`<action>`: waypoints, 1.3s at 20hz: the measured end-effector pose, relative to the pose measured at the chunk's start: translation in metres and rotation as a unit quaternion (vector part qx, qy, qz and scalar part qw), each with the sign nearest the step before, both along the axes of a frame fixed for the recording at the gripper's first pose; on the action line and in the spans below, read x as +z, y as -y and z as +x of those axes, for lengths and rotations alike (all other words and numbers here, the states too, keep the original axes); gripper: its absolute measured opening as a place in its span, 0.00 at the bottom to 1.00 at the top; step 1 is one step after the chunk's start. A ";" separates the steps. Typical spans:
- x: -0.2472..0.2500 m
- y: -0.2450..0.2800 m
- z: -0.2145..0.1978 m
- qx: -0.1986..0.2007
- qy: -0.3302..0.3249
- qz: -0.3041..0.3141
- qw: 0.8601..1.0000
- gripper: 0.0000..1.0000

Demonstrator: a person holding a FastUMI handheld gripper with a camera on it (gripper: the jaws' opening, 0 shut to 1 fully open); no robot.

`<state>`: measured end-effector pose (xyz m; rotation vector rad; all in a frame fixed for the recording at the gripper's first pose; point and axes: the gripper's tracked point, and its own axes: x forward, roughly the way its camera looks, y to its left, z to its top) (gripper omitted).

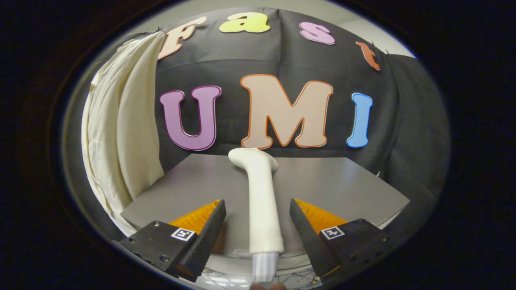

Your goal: Iron the clothes twice with a garment steamer, once on the left side and once on the right side.

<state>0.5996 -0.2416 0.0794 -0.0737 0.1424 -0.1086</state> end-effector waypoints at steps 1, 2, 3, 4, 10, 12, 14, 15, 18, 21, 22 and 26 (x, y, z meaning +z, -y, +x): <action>0.000 0.001 0.007 0.000 -0.003 0.002 1.000 0.98; 0.000 0.004 0.013 -0.001 -0.004 0.002 1.000 0.98; -0.001 0.005 0.018 -0.003 -0.009 0.000 1.000 0.98; -0.004 0.009 0.022 -0.005 -0.016 -0.010 1.000 0.98; -0.015 0.003 0.031 0.022 -0.028 0.016 0.999 0.75; -0.011 0.010 0.026 0.009 -0.014 0.024 1.000 0.56; -0.016 0.009 0.032 0.006 -0.019 0.020 1.000 0.43; -0.016 0.009 0.033 0.006 -0.020 0.011 1.000 0.43; -0.016 0.009 0.033 0.006 -0.018 0.000 1.000 0.43; -0.016 0.009 0.032 0.007 -0.016 0.006 1.000 0.42; -0.015 0.010 0.033 0.008 -0.013 0.007 1.000 0.42; -0.014 0.010 0.032 0.008 -0.015 0.029 0.999 0.40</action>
